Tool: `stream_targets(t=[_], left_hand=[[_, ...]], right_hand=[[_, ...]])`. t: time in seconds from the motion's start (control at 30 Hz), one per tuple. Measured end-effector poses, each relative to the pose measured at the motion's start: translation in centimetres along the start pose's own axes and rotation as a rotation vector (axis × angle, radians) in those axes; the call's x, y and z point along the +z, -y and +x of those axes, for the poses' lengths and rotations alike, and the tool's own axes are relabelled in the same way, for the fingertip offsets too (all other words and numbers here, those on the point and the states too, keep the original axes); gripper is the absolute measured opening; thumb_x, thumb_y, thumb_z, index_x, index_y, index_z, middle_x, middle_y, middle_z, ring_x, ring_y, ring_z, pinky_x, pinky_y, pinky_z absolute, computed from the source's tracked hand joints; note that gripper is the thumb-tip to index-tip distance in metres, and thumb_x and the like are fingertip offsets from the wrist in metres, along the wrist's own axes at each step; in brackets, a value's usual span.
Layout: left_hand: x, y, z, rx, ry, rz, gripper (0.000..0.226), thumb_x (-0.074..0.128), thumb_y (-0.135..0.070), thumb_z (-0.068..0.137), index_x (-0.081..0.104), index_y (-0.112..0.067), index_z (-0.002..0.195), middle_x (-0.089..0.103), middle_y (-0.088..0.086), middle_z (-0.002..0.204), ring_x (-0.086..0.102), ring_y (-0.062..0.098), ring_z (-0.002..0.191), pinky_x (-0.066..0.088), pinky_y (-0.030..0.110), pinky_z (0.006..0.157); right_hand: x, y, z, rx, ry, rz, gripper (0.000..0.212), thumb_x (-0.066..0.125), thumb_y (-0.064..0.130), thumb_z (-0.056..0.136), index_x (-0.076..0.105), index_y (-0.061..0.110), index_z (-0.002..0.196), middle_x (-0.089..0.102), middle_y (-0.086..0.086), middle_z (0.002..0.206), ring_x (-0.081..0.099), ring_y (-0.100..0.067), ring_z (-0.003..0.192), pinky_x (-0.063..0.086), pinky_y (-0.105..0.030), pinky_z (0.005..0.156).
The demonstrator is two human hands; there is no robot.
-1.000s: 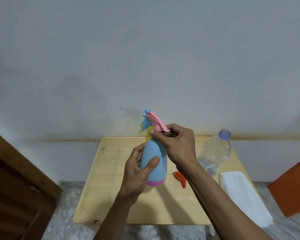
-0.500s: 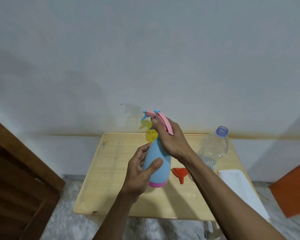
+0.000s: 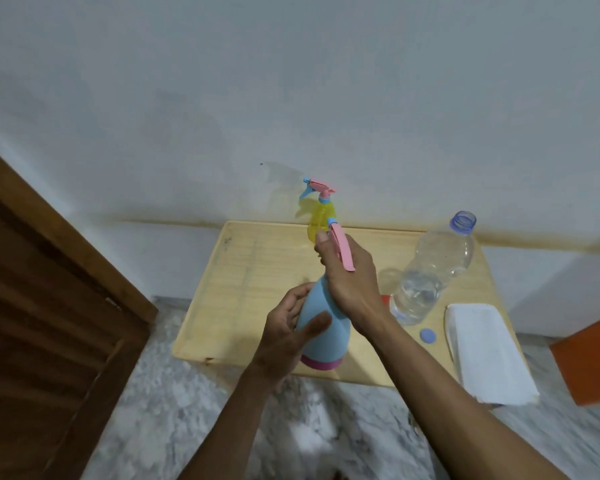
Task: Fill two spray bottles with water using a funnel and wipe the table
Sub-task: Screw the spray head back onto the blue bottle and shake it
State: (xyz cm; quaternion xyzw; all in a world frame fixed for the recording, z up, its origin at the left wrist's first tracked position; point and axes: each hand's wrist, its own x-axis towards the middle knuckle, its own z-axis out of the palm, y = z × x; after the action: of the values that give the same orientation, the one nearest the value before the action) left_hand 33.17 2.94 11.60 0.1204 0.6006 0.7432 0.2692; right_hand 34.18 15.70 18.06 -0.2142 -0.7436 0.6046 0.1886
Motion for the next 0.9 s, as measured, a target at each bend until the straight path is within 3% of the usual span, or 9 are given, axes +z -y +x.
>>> stream_targets(t=[0.07,0.2,0.37,0.5,0.63,0.77,0.9], left_hand=[[-0.5,0.6,-0.9,-0.017,0.013,0.021,0.091,0.091,-0.052,0.059,0.056,-0.011,0.132,0.068,0.013,0.128,0.065,0.030,0.118,0.054,0.041,0.098],[-1.4,0.9,-3.0,-0.019,0.075,0.097,0.074,0.085,-0.040,0.069,0.057,-0.010,0.131,0.068,0.012,0.127,0.063,0.032,0.120,0.051,0.047,0.102],[-3.4,0.6,-6.2,-0.007,0.135,0.207,0.053,0.078,-0.037,0.079,0.061,-0.019,0.126,0.069,0.004,0.123,0.065,0.027,0.117,0.051,0.050,0.103],[-5.6,0.8,-9.6,-0.012,0.175,0.218,0.056,0.080,-0.041,0.079,0.061,-0.020,0.127,0.068,0.004,0.126,0.064,0.027,0.119,0.050,0.054,0.103],[-7.7,1.4,-13.1,-0.010,0.200,0.255,0.056,0.079,-0.045,0.075,0.064,-0.019,0.123,0.070,0.001,0.121,0.066,0.021,0.115,0.054,0.043,0.100],[-9.2,1.3,-15.2,0.018,0.093,0.408,0.049,0.081,-0.050,0.073,0.067,-0.027,0.113,0.071,-0.006,0.115,0.066,0.010,0.108,0.054,0.040,0.099],[-10.9,-0.5,-14.8,0.133,-0.118,0.808,0.038,0.076,-0.046,0.083,0.067,-0.022,0.112,0.070,-0.007,0.110,0.063,0.012,0.102,0.053,0.030,0.088]], right_hand=[[0.3,-0.5,-1.3,0.002,-0.056,0.019,0.039,0.052,0.050,0.100,0.064,0.015,0.091,0.070,-0.008,0.089,0.068,-0.026,0.085,0.054,-0.037,0.076],[0.6,-0.4,-4.0,0.019,-0.177,0.020,0.042,0.053,0.050,0.100,0.066,0.011,0.088,0.071,-0.008,0.086,0.071,-0.016,0.073,0.049,-0.015,0.059],[2.1,0.4,-7.9,0.006,-0.238,0.013,0.040,0.052,0.049,0.101,0.066,0.013,0.090,0.072,-0.006,0.084,0.073,-0.012,0.067,0.056,-0.040,0.070],[3.8,0.6,-11.9,-0.030,-0.290,-0.032,0.042,0.050,0.046,0.103,0.066,0.010,0.089,0.072,-0.008,0.081,0.072,-0.014,0.060,0.058,-0.042,0.068],[5.3,0.1,-15.8,-0.008,-0.359,-0.020,0.042,0.052,0.046,0.102,0.069,0.012,0.084,0.072,-0.003,0.079,0.072,-0.018,0.057,0.059,-0.044,0.067],[5.6,-0.2,-18.9,0.025,-0.371,-0.048,0.046,0.052,0.049,0.100,0.067,0.011,0.078,0.071,-0.008,0.080,0.072,-0.018,0.055,0.057,-0.041,0.068],[5.2,-1.3,-19.9,0.064,-0.353,-0.137,0.055,0.051,0.056,0.097,0.066,0.007,0.077,0.070,-0.007,0.070,0.071,-0.020,0.057,0.057,-0.042,0.072]])
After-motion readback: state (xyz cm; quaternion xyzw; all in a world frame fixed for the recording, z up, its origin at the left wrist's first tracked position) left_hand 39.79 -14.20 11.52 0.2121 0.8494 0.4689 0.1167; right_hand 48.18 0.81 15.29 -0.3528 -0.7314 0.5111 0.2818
